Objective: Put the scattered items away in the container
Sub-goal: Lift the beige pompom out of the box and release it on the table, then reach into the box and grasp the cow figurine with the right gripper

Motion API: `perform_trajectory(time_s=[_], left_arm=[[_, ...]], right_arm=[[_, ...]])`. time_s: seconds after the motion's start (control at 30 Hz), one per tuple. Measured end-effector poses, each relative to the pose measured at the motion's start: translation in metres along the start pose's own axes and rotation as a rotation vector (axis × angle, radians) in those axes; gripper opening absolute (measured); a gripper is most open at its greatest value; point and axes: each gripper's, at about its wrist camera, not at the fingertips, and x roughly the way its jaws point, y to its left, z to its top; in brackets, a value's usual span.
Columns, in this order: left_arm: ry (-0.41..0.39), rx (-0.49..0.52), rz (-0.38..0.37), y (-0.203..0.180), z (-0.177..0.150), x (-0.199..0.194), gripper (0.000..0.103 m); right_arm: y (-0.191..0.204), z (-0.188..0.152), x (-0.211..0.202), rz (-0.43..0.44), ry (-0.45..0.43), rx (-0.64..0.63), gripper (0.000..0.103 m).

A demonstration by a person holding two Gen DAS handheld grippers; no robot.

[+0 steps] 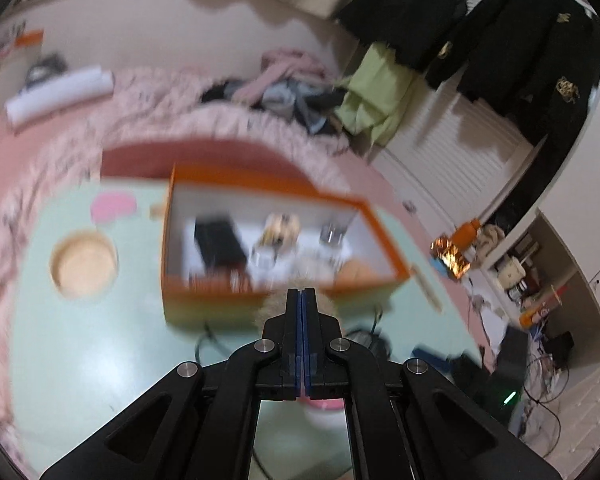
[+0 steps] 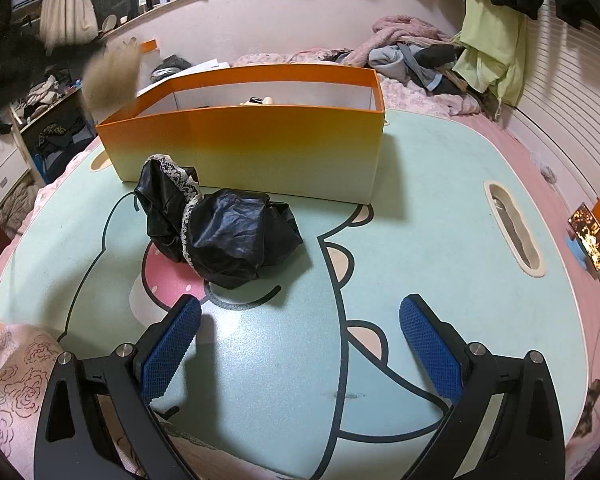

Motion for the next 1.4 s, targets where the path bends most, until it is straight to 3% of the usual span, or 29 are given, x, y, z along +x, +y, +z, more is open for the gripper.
perform_trajectory(time_s=[0.07, 0.1, 0.13, 0.17, 0.2, 0.23, 0.3, 0.47, 0.57, 0.63, 0.93, 1.1, 1.27, 1.33, 1.37, 1.4], left_arm=[[0.03, -0.031, 0.005, 0.01, -0.012, 0.014, 0.009], [0.022, -0.042, 0.008, 0.012, -0.017, 0.016, 0.027], [-0.002, -0.048, 0.011, 0.013, -0.021, 0.015, 0.052], [-0.035, -0.043, 0.019, 0.013, -0.026, 0.011, 0.067], [-0.064, -0.035, 0.037, 0.011, -0.031, 0.006, 0.092], [-0.091, -0.021, 0.064, 0.009, -0.038, 0.0, 0.098], [-0.093, 0.035, 0.129, 0.005, -0.05, -0.007, 0.098], [0.01, 0.213, 0.266, -0.004, -0.084, -0.001, 0.098], [0.08, 0.218, 0.296, 0.004, -0.088, 0.018, 0.103], [0.086, 0.238, 0.379, 0.004, -0.085, 0.027, 0.103], [0.076, 0.231, 0.37, 0.008, -0.082, 0.023, 0.103], [0.075, 0.232, 0.369, 0.005, -0.083, 0.024, 0.103], [0.074, 0.232, 0.369, 0.005, -0.083, 0.024, 0.103], [0.074, 0.232, 0.369, 0.005, -0.083, 0.024, 0.103], [0.074, 0.232, 0.368, 0.005, -0.083, 0.024, 0.103], [0.074, 0.232, 0.369, 0.004, -0.083, 0.024, 0.103]], right_arm=[[-0.001, 0.0, -0.001, 0.001, 0.0, 0.0, 0.1], [-0.001, 0.0, -0.001, 0.002, -0.001, 0.001, 0.1], [-0.003, 0.001, 0.001, 0.004, -0.002, 0.004, 0.1], [-0.005, 0.002, 0.001, 0.009, -0.004, 0.008, 0.1], [-0.005, 0.001, 0.0, 0.014, -0.006, 0.012, 0.1], [-0.006, 0.0, -0.001, 0.02, -0.009, 0.017, 0.1], [-0.011, 0.001, -0.001, 0.033, -0.015, 0.027, 0.1], [-0.012, 0.0, -0.002, 0.048, -0.021, 0.04, 0.1], [-0.011, 0.002, -0.002, 0.041, -0.016, 0.035, 0.1], [-0.011, 0.003, -0.002, 0.037, -0.014, 0.032, 0.1], [-0.018, 0.005, -0.003, 0.056, -0.005, 0.052, 0.099], [-0.022, 0.021, -0.018, 0.185, 0.018, 0.087, 0.082], [-0.015, 0.078, -0.049, 0.206, -0.079, 0.065, 0.08], [-0.011, 0.111, -0.044, 0.243, -0.046, 0.076, 0.076], [-0.009, 0.13, -0.035, 0.257, -0.011, 0.094, 0.068], [-0.007, 0.147, -0.022, 0.261, 0.029, 0.112, 0.066]])
